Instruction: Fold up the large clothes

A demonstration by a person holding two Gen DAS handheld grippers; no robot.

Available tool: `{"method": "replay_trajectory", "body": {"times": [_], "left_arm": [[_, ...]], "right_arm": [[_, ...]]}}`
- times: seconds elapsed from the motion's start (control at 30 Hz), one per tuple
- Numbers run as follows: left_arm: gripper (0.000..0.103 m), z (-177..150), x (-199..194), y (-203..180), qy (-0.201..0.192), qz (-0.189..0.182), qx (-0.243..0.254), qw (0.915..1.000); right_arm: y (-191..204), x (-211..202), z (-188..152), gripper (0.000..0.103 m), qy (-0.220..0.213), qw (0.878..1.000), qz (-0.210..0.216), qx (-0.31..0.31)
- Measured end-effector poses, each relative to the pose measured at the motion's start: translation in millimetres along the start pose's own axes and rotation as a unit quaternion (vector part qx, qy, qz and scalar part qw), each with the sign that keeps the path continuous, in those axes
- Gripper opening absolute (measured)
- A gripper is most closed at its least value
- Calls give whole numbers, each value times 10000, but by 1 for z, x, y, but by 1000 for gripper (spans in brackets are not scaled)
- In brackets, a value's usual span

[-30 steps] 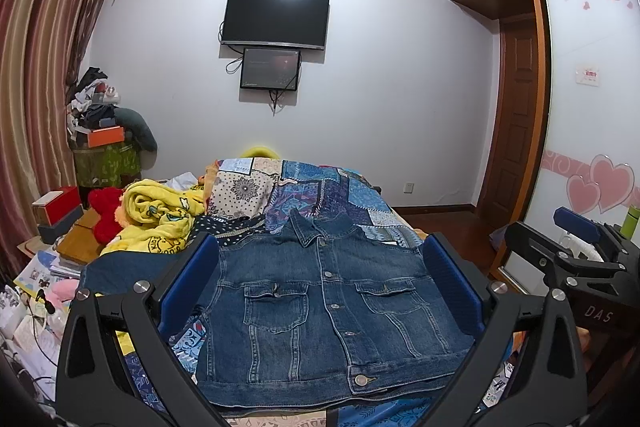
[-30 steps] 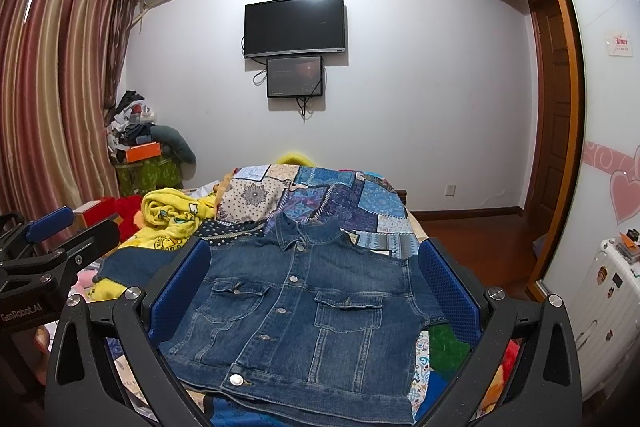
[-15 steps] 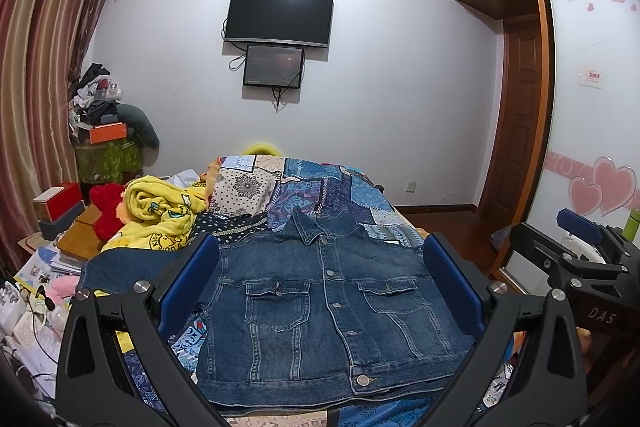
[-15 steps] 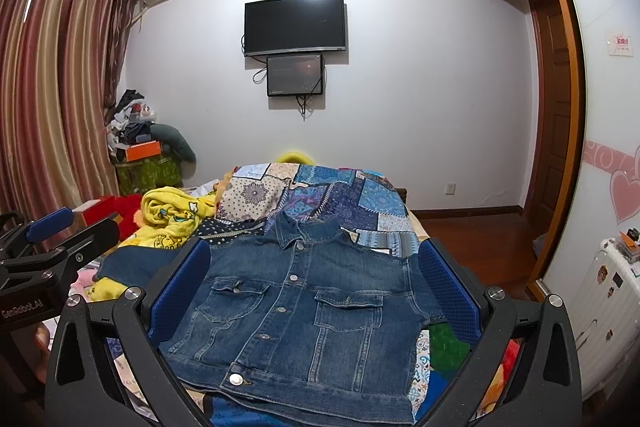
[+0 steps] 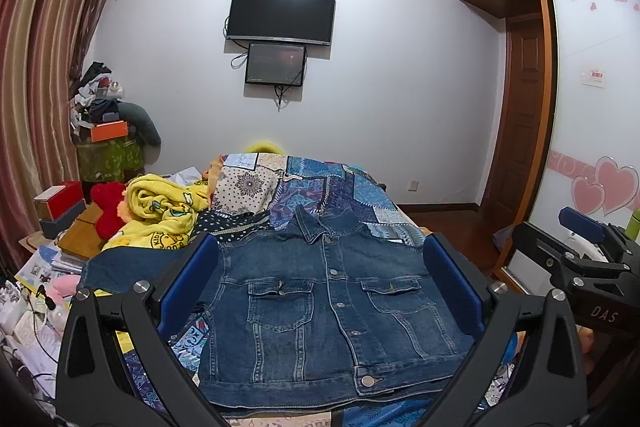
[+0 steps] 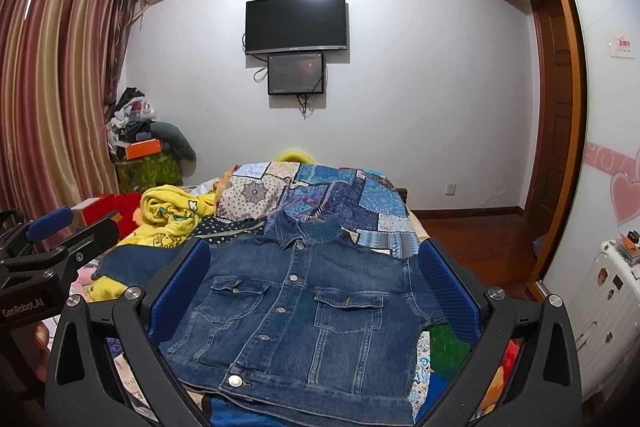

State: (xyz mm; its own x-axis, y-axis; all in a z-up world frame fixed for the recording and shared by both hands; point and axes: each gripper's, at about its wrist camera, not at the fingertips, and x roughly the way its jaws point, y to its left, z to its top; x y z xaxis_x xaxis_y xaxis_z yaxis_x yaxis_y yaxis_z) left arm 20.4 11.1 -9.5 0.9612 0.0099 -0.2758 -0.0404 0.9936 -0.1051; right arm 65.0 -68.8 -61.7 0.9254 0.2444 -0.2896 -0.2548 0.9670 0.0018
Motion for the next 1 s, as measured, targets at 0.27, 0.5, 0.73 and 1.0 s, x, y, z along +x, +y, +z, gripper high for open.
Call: {"method": "replay_trajectory", "body": {"times": [0.27, 0.5, 0.73, 1.0], "left_arm": [[103, -1, 23, 9, 85, -55, -23, 9999], [103, -3, 61, 32, 299, 67, -86, 9995], [103, -15, 115, 90, 886, 541, -356, 9940], [103, -56, 173, 202, 1620, 858, -1064, 9773]], "right_arm": [[2, 19, 5, 103, 189, 9998, -91, -67], [2, 53, 3, 103, 526, 9985, -144, -70], [5, 98, 1, 103, 872, 9960, -148, -80], [3, 159, -13, 103, 1435, 9893, -202, -141]]}}
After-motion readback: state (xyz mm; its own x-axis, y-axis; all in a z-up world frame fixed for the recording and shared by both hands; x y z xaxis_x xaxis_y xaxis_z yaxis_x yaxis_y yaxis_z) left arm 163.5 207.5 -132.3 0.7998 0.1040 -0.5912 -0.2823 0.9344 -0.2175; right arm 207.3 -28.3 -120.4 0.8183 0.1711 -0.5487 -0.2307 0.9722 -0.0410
